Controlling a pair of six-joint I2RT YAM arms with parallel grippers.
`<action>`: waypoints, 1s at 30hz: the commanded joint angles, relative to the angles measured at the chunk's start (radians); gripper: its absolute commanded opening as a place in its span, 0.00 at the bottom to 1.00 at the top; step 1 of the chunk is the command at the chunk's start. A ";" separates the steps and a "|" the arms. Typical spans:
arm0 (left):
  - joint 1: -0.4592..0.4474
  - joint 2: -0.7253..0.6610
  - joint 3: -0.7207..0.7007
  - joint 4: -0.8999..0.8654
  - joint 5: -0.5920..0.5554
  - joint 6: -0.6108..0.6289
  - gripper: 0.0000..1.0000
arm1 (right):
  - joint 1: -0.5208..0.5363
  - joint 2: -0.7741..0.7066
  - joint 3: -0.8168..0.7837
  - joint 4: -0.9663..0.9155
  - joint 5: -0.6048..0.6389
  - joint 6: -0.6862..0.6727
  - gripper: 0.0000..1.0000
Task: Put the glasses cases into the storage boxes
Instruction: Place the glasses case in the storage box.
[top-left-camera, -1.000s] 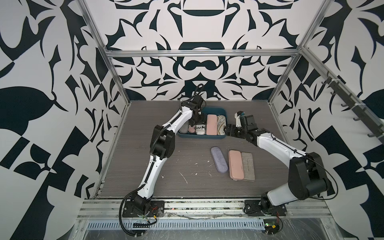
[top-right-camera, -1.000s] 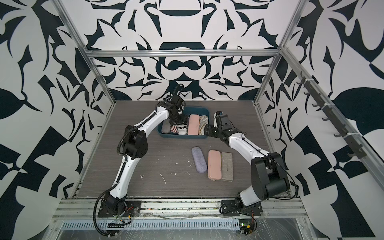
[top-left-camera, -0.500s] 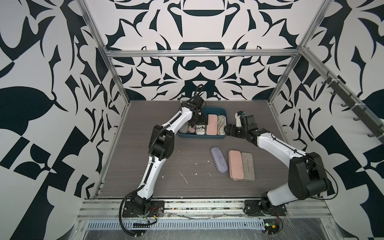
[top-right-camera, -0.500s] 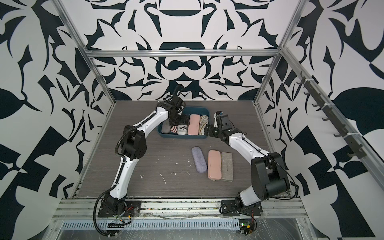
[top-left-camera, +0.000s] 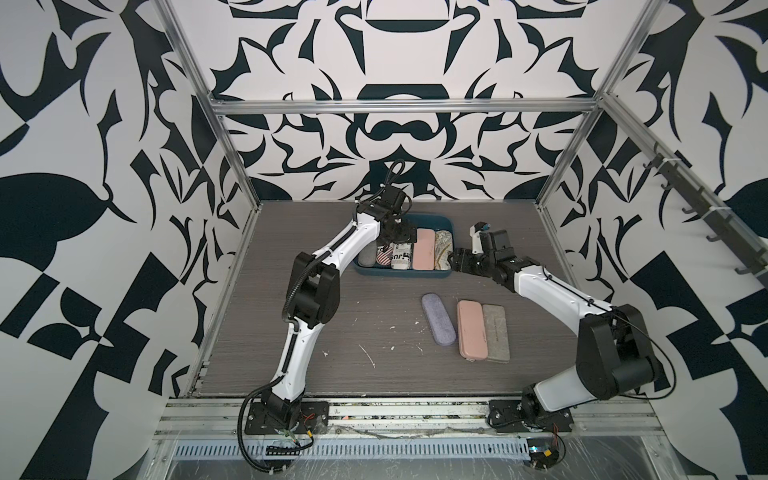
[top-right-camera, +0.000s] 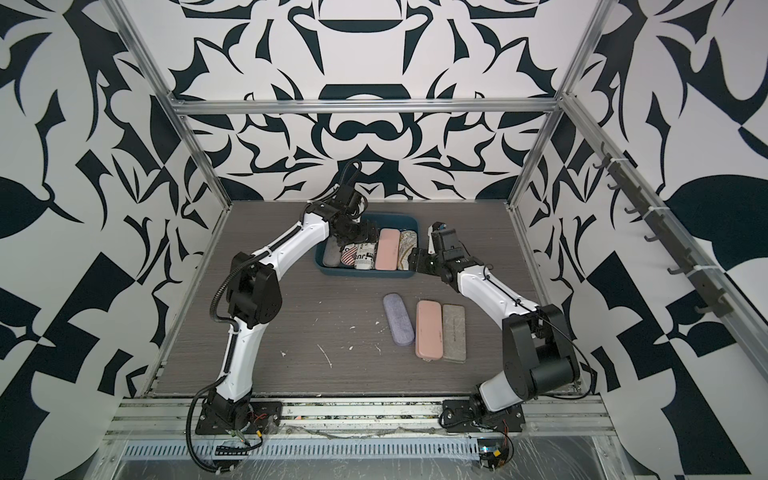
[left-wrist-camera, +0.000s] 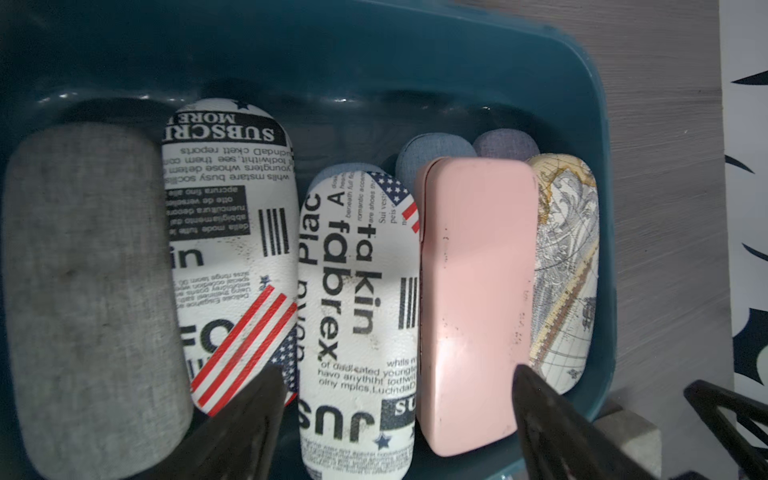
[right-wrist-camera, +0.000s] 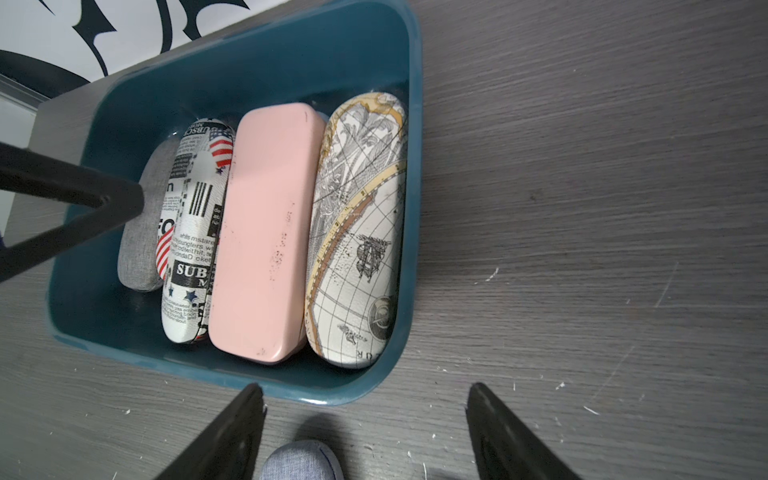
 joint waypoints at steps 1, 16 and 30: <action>0.007 -0.041 -0.037 0.022 0.010 -0.028 0.80 | -0.003 0.003 0.025 0.007 -0.005 -0.007 0.80; 0.010 -0.096 -0.176 0.121 0.076 -0.073 0.32 | -0.004 0.007 0.028 0.007 -0.011 -0.008 0.79; 0.006 -0.053 -0.172 0.129 0.130 -0.092 0.20 | -0.004 0.005 0.031 0.000 -0.006 -0.010 0.79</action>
